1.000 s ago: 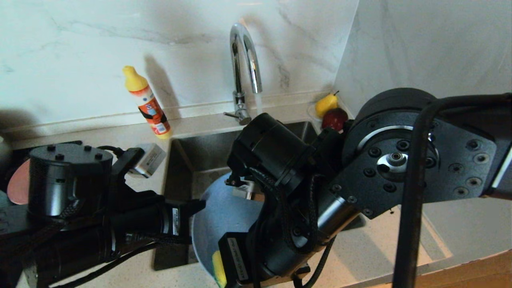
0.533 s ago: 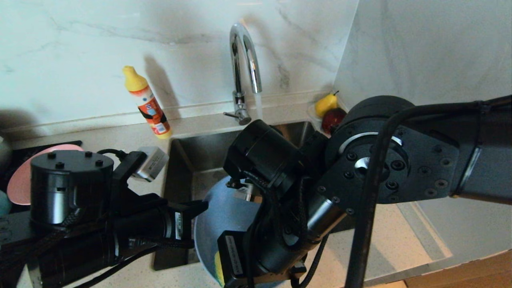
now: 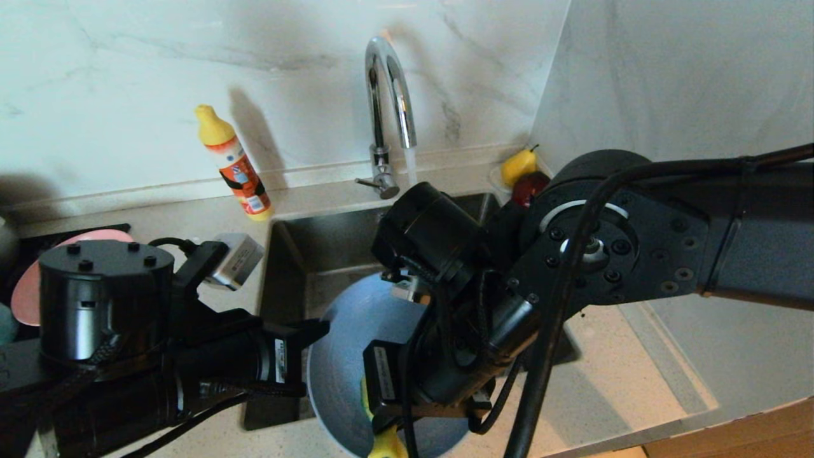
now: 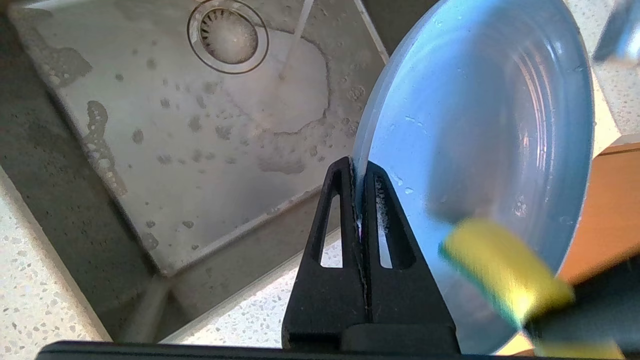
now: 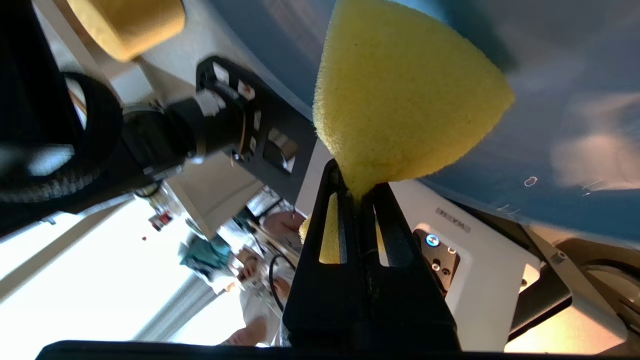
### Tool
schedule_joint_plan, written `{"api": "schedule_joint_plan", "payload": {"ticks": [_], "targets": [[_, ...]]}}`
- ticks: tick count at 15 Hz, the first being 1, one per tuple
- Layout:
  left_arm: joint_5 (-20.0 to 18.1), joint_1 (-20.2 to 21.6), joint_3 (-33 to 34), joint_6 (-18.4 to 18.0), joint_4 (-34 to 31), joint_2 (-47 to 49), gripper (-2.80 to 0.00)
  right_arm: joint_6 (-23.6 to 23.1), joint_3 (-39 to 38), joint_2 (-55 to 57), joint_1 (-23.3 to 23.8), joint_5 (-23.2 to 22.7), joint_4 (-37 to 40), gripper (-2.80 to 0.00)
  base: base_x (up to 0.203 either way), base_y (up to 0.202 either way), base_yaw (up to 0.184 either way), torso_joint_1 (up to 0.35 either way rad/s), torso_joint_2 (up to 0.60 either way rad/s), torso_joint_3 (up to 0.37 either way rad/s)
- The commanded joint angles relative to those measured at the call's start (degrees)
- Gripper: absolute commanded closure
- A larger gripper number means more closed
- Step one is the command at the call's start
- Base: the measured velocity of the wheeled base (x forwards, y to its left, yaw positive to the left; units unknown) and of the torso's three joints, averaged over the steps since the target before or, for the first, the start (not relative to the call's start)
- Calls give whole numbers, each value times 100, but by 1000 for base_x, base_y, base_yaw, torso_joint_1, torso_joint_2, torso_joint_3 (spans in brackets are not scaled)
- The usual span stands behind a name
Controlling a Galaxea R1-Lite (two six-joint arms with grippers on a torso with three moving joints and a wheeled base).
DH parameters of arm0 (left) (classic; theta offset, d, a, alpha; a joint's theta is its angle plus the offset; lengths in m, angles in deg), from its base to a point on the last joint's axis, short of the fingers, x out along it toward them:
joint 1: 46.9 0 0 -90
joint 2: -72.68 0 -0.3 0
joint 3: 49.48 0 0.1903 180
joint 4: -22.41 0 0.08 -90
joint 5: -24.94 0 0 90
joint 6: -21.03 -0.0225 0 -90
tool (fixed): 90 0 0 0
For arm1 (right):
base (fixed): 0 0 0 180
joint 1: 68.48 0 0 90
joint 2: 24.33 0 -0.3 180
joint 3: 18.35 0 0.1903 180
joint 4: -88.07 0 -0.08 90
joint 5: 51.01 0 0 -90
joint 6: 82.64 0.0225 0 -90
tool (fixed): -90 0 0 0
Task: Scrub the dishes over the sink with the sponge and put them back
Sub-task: Wipe the plate
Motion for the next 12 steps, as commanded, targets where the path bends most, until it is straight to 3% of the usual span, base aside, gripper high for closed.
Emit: {"api": "schedule_joint_plan", "payload": {"ticks": [1,4,12], "targets": [[3,0,0,11,15,-42,0,27,2,-91,167,-4,14,0,0,0,0,0,0,0],[-6,0,0,20,6,-115,0,32,2,-121,242,359,-91,0,0,0,0,0,0,0],[-37,-90,189,11,15,-108,0,1,2,-346,559,396,-264,0,0,0,0,0,0,0]]}}
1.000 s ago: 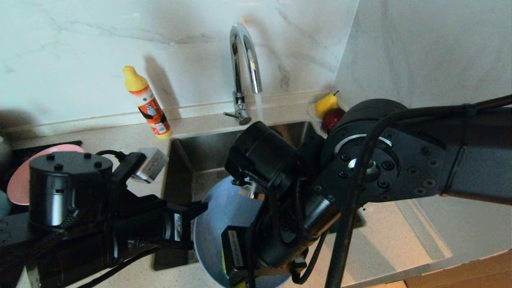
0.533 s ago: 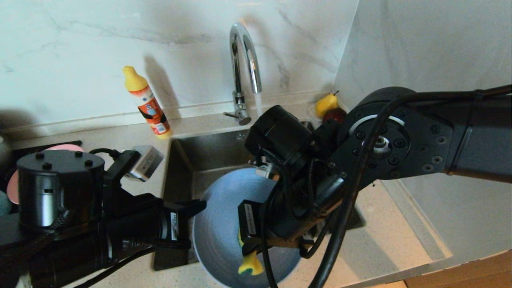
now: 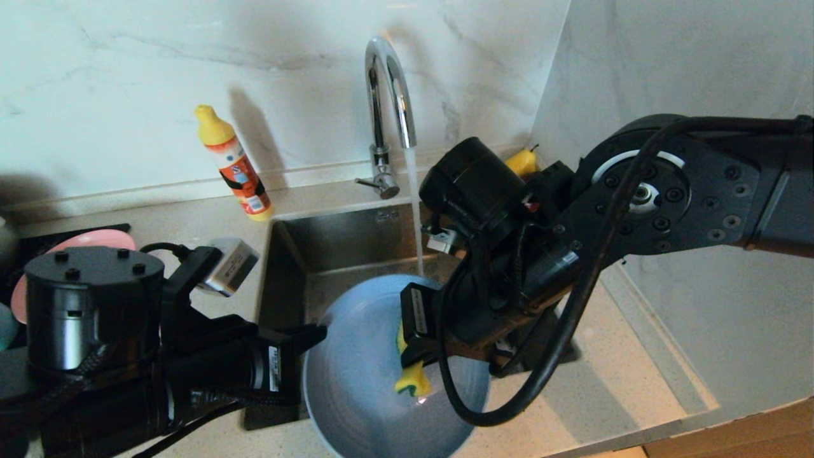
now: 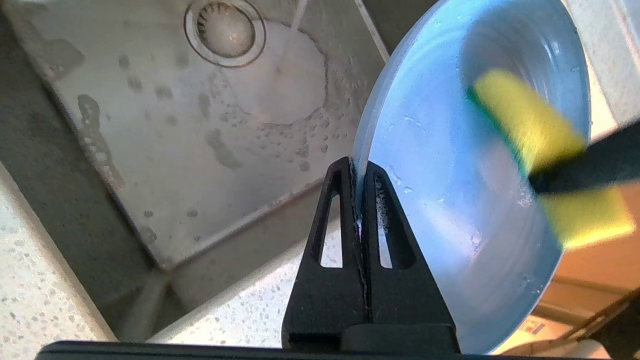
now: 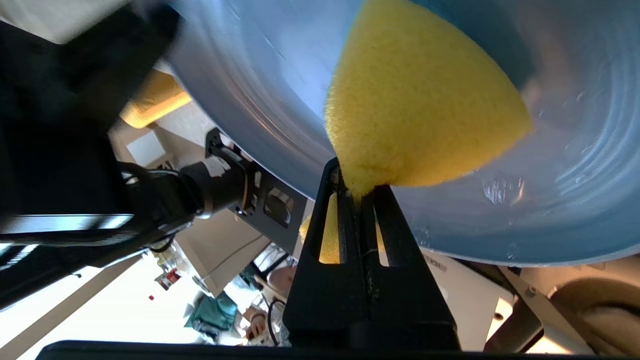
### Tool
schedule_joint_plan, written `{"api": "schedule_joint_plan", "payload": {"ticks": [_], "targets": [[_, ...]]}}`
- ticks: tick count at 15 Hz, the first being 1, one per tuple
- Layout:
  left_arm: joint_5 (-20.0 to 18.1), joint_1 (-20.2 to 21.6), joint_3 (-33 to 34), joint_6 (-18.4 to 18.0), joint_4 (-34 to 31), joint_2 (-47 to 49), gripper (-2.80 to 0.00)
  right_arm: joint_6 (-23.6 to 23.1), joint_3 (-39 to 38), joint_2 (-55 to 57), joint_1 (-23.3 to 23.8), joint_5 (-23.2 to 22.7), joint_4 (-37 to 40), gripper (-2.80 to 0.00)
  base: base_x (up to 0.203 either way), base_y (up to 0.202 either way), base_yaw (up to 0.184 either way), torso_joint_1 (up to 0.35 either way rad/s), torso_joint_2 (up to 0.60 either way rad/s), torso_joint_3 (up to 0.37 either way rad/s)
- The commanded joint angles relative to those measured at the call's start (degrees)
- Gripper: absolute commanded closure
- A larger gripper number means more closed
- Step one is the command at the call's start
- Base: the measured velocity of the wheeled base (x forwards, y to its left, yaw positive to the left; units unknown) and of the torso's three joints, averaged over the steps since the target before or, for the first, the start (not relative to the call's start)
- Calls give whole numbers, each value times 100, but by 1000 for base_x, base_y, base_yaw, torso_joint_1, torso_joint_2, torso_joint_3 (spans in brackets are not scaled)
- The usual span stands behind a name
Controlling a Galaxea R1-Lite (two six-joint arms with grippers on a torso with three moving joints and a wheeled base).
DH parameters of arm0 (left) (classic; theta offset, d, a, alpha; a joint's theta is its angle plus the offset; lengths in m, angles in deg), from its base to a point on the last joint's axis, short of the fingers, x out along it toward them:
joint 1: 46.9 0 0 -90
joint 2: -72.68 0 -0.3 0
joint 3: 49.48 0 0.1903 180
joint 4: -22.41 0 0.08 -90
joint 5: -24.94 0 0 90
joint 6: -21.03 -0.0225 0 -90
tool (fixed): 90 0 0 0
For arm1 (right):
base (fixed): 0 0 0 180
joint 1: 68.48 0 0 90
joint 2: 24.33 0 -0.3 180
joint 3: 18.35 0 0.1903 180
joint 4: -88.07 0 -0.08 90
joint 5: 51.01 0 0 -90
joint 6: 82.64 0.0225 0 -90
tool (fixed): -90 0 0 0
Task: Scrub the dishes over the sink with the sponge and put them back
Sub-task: Wipe the plate
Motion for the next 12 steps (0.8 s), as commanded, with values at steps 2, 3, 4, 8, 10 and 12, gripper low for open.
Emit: {"api": "schedule_joint_plan", "payload": {"ticks": [2,3,4,8,10,12], "targets": [[7,-177,131,1,17,-4,0,10,-1,-68,41,-12,-274,0,0,0,0,0,0,0],[7,-186,140,1,17,-4,0,-4,-1,-36,36,-12,-397,0,0,0,0,0,0,0],[16,-187,131,10,18,-4,0,-24,-1,7,15,-12,-467,0,0,0,0,0,0,0],[11,-186,114,36,26,-39,0,-44,-1,293,-225,-20,-534,0,0,0,0,0,0,0],[16,-186,84,54,35,-39,0,-42,-1,422,-336,-20,-510,0,0,0,0,0,0,0],[24,-186,34,71,43,-39,0,-42,-1,505,-470,-20,-476,0,0,0,0,0,0,0]]}}
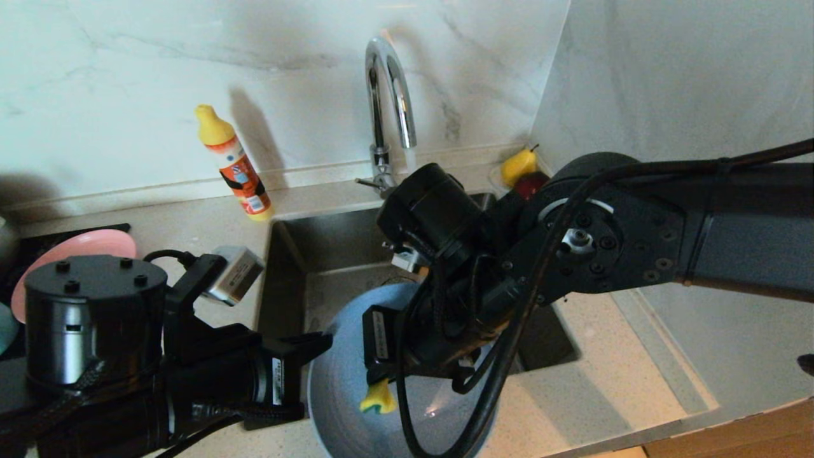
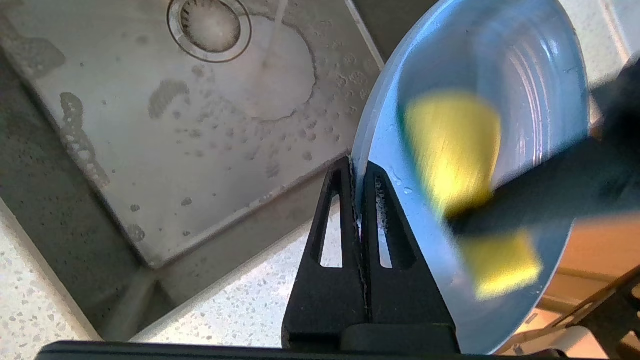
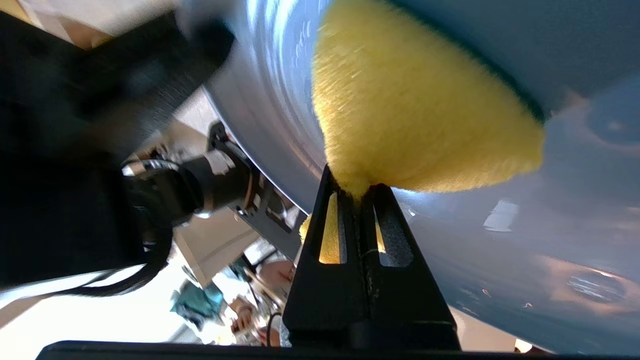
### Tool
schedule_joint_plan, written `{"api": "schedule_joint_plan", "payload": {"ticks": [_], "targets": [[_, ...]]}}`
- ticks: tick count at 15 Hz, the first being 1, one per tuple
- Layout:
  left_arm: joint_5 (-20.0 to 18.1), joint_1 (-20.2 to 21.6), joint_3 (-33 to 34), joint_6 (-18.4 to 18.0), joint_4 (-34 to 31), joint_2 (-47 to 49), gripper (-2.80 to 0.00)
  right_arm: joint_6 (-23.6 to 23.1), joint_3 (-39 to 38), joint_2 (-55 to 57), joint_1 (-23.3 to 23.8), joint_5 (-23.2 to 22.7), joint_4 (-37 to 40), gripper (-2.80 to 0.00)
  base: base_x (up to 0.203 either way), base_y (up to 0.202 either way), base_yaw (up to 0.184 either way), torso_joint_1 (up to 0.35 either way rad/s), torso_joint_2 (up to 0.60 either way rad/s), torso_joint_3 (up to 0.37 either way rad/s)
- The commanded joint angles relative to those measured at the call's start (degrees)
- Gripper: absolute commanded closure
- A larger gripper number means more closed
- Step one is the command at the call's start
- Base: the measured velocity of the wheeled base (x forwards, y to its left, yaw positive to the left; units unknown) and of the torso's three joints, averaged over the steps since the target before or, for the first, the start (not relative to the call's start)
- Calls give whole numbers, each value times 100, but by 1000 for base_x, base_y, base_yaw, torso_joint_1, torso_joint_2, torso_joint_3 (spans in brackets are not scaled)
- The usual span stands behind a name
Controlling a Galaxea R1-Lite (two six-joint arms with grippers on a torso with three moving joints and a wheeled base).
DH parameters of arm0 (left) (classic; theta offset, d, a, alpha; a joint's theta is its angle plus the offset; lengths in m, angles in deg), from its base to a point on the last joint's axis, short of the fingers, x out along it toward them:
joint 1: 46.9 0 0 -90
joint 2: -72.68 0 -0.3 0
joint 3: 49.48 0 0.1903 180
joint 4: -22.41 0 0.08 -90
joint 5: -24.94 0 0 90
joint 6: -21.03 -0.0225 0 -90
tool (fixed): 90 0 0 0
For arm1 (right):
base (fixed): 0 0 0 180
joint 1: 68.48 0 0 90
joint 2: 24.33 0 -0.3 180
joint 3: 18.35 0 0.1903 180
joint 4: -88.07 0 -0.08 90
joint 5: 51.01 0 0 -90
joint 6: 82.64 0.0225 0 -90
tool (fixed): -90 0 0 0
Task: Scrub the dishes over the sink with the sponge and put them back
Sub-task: Wipe the plate
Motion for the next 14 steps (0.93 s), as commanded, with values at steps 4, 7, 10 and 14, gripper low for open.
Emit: {"api": "schedule_joint_plan", "payload": {"ticks": [4,7,10,14], "targets": [[21,6,-76,31,13,5,0,40,-1,60,-268,-3,206,0,0,0,0,0,0,0],[30,9,-115,32,13,-3,0,35,-18,-34,-249,10,488,0,0,0,0,0,0,0],[48,9,-179,32,10,-32,0,35,-27,-24,-193,329,732,0,0,0,0,0,0,0],[57,9,-231,40,-31,-56,0,44,-45,-121,7,357,863,0,0,0,0,0,0,0]]}}
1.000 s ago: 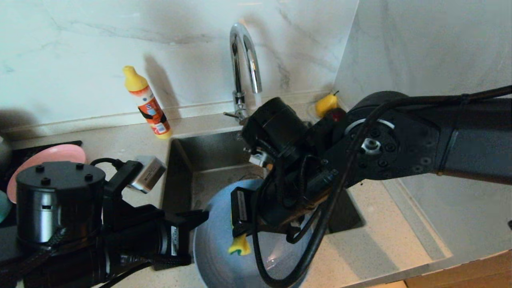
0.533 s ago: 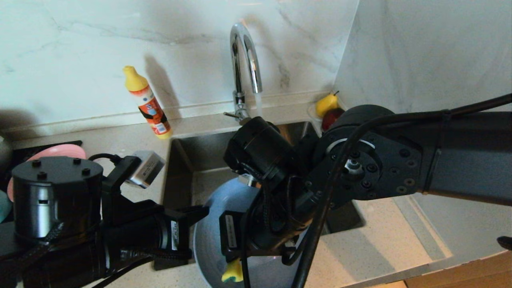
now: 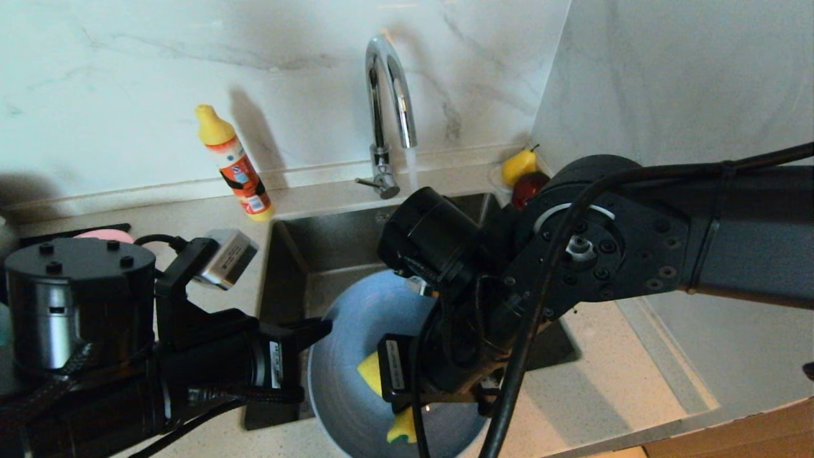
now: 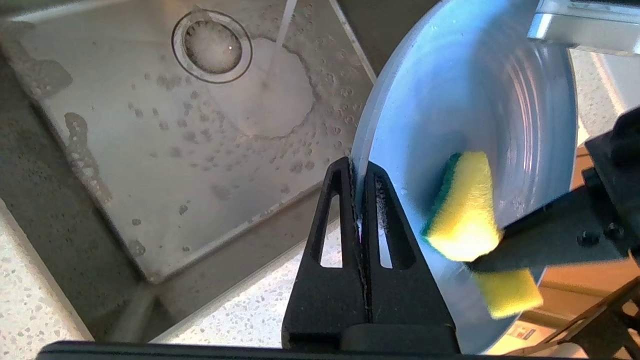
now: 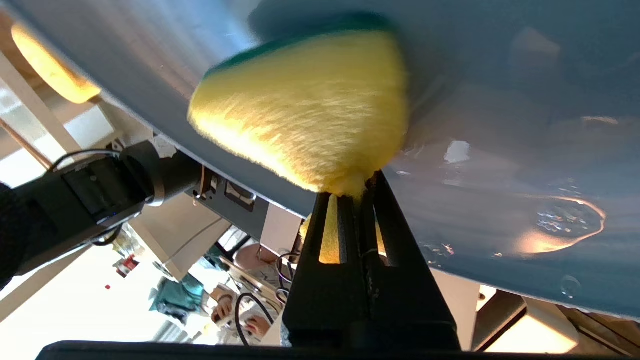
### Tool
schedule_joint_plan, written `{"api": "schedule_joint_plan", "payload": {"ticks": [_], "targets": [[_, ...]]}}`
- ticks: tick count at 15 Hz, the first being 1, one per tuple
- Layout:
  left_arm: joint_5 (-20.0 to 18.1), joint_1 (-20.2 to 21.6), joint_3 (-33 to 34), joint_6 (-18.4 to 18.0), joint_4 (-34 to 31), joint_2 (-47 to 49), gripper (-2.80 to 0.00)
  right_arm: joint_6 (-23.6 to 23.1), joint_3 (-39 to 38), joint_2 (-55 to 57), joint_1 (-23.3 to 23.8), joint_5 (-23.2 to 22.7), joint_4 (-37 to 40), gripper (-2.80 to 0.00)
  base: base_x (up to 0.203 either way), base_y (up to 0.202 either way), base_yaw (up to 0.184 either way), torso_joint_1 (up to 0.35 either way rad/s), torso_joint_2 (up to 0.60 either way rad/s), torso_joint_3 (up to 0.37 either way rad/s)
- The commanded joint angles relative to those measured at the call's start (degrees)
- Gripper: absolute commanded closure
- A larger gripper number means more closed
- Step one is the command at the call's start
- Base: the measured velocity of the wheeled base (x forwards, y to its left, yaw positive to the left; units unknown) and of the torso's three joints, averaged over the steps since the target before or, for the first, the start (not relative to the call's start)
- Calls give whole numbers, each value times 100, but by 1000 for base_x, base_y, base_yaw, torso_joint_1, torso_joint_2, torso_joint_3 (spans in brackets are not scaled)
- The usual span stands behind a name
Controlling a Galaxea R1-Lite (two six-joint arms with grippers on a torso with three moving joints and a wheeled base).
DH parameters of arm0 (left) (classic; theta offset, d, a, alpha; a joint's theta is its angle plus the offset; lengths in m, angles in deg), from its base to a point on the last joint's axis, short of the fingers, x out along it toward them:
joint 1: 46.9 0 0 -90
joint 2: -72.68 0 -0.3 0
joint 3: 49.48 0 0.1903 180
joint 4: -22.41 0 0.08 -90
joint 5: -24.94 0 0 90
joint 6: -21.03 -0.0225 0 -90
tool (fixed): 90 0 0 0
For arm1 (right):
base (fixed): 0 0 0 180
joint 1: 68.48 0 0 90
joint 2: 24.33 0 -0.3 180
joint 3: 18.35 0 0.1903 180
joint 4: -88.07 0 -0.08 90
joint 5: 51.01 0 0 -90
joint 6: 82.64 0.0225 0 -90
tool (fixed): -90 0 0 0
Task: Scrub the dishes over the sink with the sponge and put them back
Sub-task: Wipe the plate
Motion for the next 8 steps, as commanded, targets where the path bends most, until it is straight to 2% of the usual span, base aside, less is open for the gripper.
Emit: {"api": "schedule_joint_plan", "payload": {"ticks": [1,8], "targets": [[8,-1,-25,10,15,-14,0,30,-5,-136,119,-6,76,0,0,0,0,0,0,0],[-1,-1,-12,18,5,-33,0,21,7,-349,588,-3,84,0,0,0,0,0,0,0]]}}
